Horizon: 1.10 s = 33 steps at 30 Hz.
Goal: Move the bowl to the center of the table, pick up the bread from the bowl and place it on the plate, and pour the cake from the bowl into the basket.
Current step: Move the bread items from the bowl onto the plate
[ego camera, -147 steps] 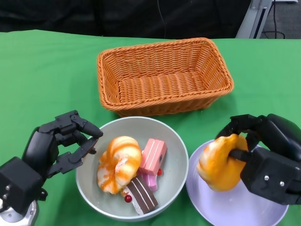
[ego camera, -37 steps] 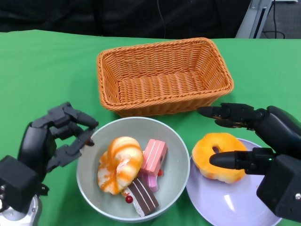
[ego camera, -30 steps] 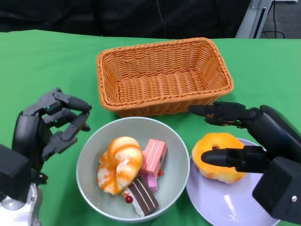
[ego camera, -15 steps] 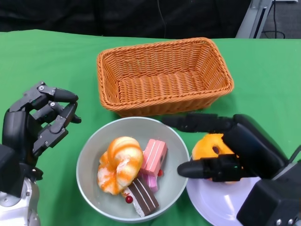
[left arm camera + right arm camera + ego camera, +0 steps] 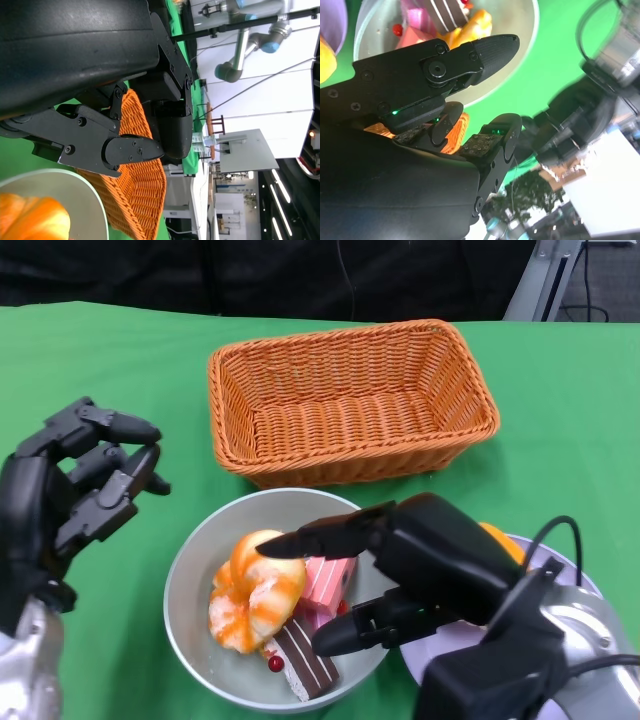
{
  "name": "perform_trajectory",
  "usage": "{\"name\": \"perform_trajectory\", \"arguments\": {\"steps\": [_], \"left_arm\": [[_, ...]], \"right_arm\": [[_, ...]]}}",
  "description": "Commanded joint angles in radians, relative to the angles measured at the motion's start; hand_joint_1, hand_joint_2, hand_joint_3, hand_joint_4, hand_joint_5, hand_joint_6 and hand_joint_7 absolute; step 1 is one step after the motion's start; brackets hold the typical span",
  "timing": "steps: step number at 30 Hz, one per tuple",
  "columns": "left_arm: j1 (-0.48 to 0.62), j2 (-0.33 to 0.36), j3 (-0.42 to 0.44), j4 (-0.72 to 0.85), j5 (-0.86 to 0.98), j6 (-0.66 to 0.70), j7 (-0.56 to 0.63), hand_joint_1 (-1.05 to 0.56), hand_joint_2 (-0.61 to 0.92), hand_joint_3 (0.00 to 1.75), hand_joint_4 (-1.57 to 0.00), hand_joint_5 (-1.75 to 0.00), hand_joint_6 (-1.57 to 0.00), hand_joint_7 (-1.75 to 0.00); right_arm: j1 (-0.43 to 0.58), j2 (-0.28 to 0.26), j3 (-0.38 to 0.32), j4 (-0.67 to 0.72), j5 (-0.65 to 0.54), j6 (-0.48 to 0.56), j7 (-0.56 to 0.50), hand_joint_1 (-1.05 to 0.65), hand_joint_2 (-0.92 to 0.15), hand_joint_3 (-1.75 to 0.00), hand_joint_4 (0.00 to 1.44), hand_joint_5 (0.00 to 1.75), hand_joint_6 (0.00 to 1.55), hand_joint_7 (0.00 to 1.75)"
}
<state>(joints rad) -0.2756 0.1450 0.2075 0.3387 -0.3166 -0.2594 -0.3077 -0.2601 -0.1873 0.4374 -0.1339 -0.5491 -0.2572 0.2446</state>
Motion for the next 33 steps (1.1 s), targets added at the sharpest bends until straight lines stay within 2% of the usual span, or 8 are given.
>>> {"name": "perform_trajectory", "arguments": {"steps": [1,5,10,17,21,22,26,33], "left_arm": [[0.01,0.062,0.005,-0.038,-0.022,0.072,-0.062,-0.16,0.83,0.47,-0.77,-1.38,-0.87,-0.95],[0.011,0.092,0.004,-0.041,-0.014,0.094,-0.107,-0.16,0.82,0.48,-0.78,-1.39,-0.88,-0.96],[0.009,0.106,0.006,-0.032,-0.009,0.095,-0.13,-0.17,0.81,0.48,-0.77,-1.41,-0.86,-0.99],[0.01,0.16,0.003,-0.062,-0.014,0.203,-0.176,-0.2,0.81,0.51,-0.75,-1.47,-0.82,-1.08],[0.009,0.171,0.006,-0.062,-0.013,0.218,-0.186,-0.21,0.8,0.49,-0.76,-1.46,-0.83,-1.09],[0.01,0.179,0.012,-0.062,-0.016,0.226,-0.188,-0.21,0.8,0.49,-0.76,-1.45,-0.83,-1.09],[0.012,0.196,0.032,-0.053,-0.028,0.232,-0.204,-0.17,0.74,0.67,-0.72,-1.52,-0.78,-1.18],[0.003,0.203,0.055,-0.032,-0.027,0.241,-0.207,-0.16,0.73,0.7,-0.73,-1.52,-0.77,-1.19]], "right_arm": [[-0.031,0.008,0.041,0.026,-0.058,-0.016,-0.02,-0.75,-0.92,-0.05,0.74,0.01,0.61,0.0],[-0.053,0.015,0.072,0.076,-0.102,-0.055,-0.057,-0.73,-0.92,-0.02,0.74,0.01,0.63,0.01],[-0.1,-0.006,0.099,0.155,-0.203,-0.151,-0.165,-0.72,-0.91,-0.01,0.71,0.0,0.63,0.01],[-0.168,-0.017,0.126,0.295,-0.298,-0.26,-0.306,-0.73,-0.9,0.0,0.74,0.02,0.67,0.02],[-0.183,-0.021,0.135,0.323,-0.331,-0.275,-0.346,-0.74,-0.91,-0.01,0.74,0.02,0.68,0.01],[-0.189,-0.016,0.144,0.344,-0.365,-0.276,-0.394,-0.74,-0.91,-0.01,0.74,0.02,0.68,0.01],[-0.213,0.002,0.17,0.413,-0.442,-0.277,-0.53,-0.76,-0.89,0.0,0.76,0.02,0.67,0.01],[-0.245,0.012,0.202,0.471,-0.469,-0.273,-0.605,-0.75,-0.85,0.0,0.75,0.01,0.67,0.0]]}}
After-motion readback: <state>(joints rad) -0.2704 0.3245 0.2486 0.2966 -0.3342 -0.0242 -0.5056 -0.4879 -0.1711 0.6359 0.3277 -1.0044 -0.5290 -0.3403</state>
